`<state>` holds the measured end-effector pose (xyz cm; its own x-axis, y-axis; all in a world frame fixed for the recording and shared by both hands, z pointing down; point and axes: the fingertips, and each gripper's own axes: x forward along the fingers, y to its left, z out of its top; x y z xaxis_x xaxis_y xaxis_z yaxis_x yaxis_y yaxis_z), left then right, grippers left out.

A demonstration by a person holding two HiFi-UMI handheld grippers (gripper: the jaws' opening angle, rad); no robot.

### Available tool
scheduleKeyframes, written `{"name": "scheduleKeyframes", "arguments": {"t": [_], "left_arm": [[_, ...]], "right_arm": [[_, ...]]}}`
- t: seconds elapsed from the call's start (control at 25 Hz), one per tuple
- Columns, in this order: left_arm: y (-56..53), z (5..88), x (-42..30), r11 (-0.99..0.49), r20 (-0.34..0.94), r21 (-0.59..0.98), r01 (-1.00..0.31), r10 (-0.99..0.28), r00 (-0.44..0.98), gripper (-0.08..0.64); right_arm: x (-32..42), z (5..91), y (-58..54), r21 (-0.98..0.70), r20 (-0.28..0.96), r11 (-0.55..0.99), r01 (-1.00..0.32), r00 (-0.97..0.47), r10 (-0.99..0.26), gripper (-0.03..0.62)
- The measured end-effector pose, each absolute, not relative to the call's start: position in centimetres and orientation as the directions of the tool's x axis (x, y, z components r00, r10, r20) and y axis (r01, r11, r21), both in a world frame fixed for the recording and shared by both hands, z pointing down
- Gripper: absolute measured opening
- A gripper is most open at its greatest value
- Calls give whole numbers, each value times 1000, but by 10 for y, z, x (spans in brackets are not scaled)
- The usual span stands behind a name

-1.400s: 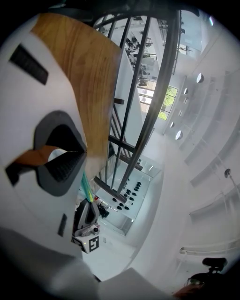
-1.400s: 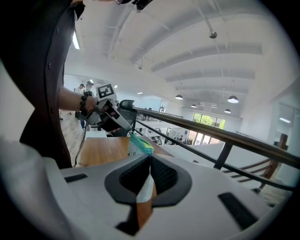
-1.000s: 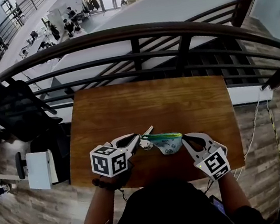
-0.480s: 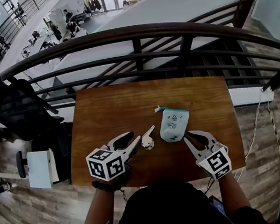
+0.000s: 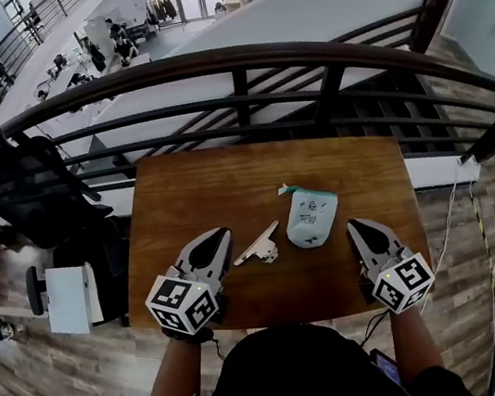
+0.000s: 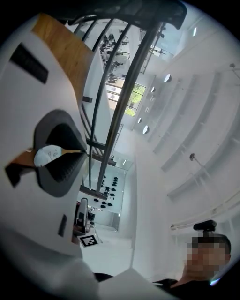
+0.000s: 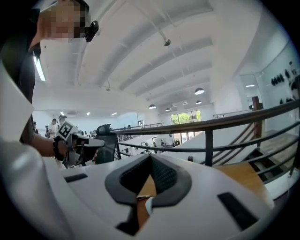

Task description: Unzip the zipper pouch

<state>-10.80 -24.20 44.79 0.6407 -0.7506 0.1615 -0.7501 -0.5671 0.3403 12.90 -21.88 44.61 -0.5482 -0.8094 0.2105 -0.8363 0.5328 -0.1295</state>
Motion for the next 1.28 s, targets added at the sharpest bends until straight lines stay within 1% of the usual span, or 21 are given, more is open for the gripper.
{"name": "scheduleKeyframes", "arguments": {"t": [0.28, 0.48, 0.88, 1.28], "left_arm": [[-238, 435, -162, -551, 79, 289, -783, -802, 593, 17], [-227, 439, -183, -567, 65, 239, -788, -801, 596, 15], [-212, 428, -186, -567, 39, 250, -785, -804, 593, 14], [-209, 416, -164, -544, 6, 282, -790, -823, 568, 14]], "right_arm": [[102, 430, -204, -132, 143, 494, -859, -510, -848, -5], [88, 433, -189, -155, 111, 460, -874, -478, -871, -6], [90, 422, -179, -151, 100, 458, -876, -475, -874, -8], [110, 412, -176, -120, 91, 502, -856, -513, -854, -8]]}}
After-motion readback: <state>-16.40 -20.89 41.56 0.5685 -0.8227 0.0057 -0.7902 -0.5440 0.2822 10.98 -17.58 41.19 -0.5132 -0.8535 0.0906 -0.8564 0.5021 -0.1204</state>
